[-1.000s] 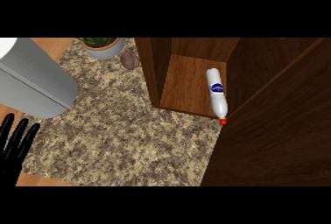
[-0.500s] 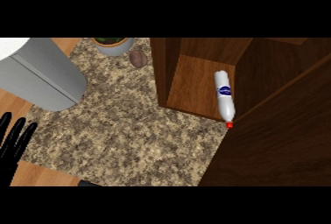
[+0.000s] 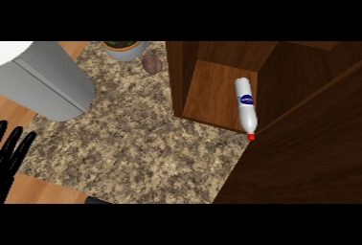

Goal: Pick up the bottled water, place it into the cabinet and close the cabinet

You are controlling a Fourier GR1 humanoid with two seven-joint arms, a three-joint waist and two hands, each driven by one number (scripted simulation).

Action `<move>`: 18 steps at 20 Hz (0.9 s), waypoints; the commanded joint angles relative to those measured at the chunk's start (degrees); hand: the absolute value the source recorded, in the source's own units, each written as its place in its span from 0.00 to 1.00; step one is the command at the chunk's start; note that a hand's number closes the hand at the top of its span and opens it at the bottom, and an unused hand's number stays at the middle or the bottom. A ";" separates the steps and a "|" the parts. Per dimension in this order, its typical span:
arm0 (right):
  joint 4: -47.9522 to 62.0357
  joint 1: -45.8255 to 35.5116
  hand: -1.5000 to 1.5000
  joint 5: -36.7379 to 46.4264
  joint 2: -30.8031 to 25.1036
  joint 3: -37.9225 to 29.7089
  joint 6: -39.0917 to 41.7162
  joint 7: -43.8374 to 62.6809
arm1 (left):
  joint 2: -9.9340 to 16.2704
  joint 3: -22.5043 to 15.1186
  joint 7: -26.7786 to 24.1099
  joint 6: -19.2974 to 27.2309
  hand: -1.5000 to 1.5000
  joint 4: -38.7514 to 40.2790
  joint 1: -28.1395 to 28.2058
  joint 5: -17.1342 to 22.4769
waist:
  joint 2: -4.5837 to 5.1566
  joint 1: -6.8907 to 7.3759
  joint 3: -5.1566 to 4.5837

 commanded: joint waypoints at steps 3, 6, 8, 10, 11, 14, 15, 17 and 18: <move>-0.17 -4.23 1.00 -0.04 3.99 4.91 -1.43 5.02 | 0.56 0.67 0.37 -0.84 0.00 0.54 0.09 0.87 | 0.40 -0.19 0.04; 0.52 -3.70 1.00 -1.47 4.94 4.98 -1.88 5.02 | 0.27 1.09 0.00 -0.78 0.00 0.33 -0.47 1.17 | 0.85 -0.24 0.09; 1.82 -2.86 1.00 -2.85 5.33 5.60 -1.68 4.99 | 0.27 0.78 0.08 -1.43 0.00 0.55 -0.04 1.26 | 1.42 0.45 0.11; 2.16 -2.44 1.00 -4.61 4.99 6.46 -0.39 4.64 | 0.81 1.43 0.12 -1.44 0.00 0.40 -0.79 1.17 | 2.09 1.43 0.19; 2.28 -2.21 1.00 -5.49 4.90 6.79 0.06 4.59 | 0.41 0.92 0.04 -1.81 0.00 0.07 -0.66 1.33 | 2.20 1.85 0.19; 3.01 -1.98 1.00 -7.16 5.45 6.47 0.25 3.98 | 0.74 1.52 0.00 -2.04 0.00 0.43 -1.45 1.41 | 2.86 2.52 0.21; 3.30 -1.59 1.00 -7.86 5.91 6.02 -0.24 3.90 | 0.95 1.54 0.15 -2.37 0.00 0.25 -1.47 1.58 | 2.99 2.67 0.26; 3.62 -1.84 1.00 -8.50 7.00 4.94 -1.10 3.66 | 1.29 2.16 0.22 -2.29 0.00 0.53 -1.79 1.74 | 3.11 2.80 0.36; 3.55 -2.18 1.00 -8.61 6.86 4.11 -1.18 4.23 | 1.68 2.25 0.37 -2.34 0.00 -0.06 -2.29 1.49 | 2.98 2.60 0.43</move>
